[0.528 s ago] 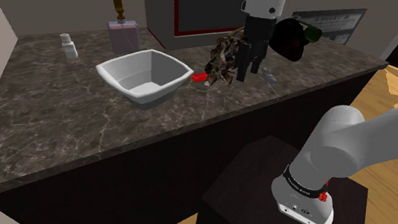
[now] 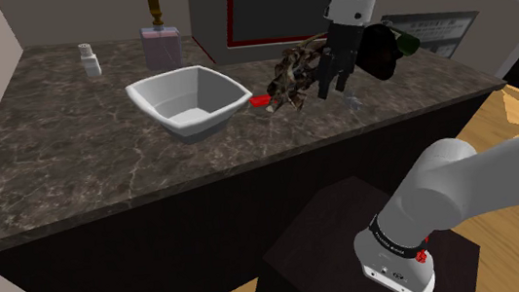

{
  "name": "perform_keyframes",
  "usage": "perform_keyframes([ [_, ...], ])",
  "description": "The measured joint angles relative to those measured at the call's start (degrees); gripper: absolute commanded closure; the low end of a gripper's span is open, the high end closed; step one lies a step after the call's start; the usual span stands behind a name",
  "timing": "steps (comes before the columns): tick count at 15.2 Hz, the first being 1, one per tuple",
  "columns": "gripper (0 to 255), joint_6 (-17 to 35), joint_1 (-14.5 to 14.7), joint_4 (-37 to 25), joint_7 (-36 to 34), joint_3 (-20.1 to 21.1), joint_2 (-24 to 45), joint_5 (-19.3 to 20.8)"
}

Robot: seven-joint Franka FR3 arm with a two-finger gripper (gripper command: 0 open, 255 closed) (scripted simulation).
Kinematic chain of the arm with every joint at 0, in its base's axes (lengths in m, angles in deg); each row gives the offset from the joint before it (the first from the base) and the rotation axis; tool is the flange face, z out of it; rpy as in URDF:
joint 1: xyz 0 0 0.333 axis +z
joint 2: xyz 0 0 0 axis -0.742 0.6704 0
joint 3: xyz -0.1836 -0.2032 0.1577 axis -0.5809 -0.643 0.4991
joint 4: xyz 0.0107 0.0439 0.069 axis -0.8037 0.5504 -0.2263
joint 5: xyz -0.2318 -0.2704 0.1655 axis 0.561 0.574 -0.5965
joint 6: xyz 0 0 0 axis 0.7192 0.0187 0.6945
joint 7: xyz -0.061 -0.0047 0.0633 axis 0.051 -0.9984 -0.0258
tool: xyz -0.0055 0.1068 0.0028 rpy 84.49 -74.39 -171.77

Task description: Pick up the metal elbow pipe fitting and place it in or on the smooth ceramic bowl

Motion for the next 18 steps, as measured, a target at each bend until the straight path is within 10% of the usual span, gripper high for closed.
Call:
perform_keyframes([
  [18, 0, 6.9, -7.9, 0.0, 10.9, -14.8, 11.4, 9.6],
])
